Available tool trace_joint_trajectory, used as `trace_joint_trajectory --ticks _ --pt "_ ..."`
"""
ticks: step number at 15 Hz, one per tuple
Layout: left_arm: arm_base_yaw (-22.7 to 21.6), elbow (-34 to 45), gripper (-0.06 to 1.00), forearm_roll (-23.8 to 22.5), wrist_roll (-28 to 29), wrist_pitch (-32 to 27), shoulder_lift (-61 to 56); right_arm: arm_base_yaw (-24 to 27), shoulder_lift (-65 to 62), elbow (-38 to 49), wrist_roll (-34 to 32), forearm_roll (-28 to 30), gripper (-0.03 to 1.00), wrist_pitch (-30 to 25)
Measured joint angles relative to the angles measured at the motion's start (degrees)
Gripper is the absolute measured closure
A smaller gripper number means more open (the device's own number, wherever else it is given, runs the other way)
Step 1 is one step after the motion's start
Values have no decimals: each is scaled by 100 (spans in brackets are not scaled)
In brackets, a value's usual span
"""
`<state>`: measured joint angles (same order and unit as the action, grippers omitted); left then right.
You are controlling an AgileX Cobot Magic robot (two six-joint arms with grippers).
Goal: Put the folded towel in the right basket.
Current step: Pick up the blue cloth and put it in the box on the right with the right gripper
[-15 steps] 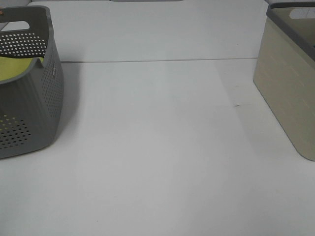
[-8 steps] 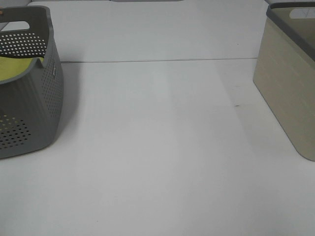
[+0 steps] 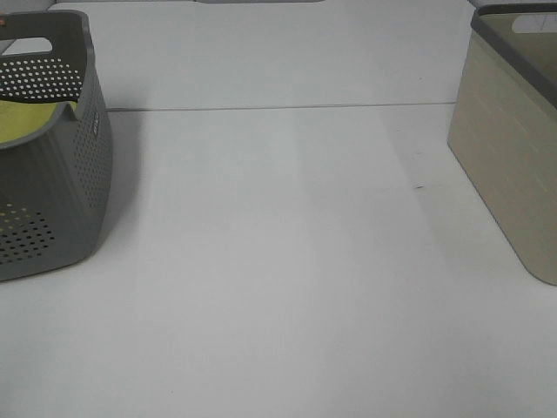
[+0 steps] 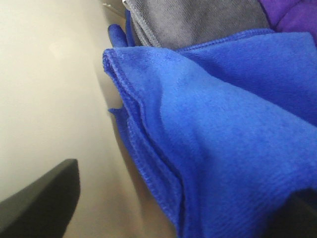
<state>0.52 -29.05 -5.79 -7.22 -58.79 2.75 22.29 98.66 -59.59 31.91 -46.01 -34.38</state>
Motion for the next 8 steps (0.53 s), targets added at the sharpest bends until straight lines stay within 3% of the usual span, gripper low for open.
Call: trace_joint_trajectory --ticks 8 --pt "0 0 -4 0 0 0 0 0 -613 0 -178 63 7 -636"
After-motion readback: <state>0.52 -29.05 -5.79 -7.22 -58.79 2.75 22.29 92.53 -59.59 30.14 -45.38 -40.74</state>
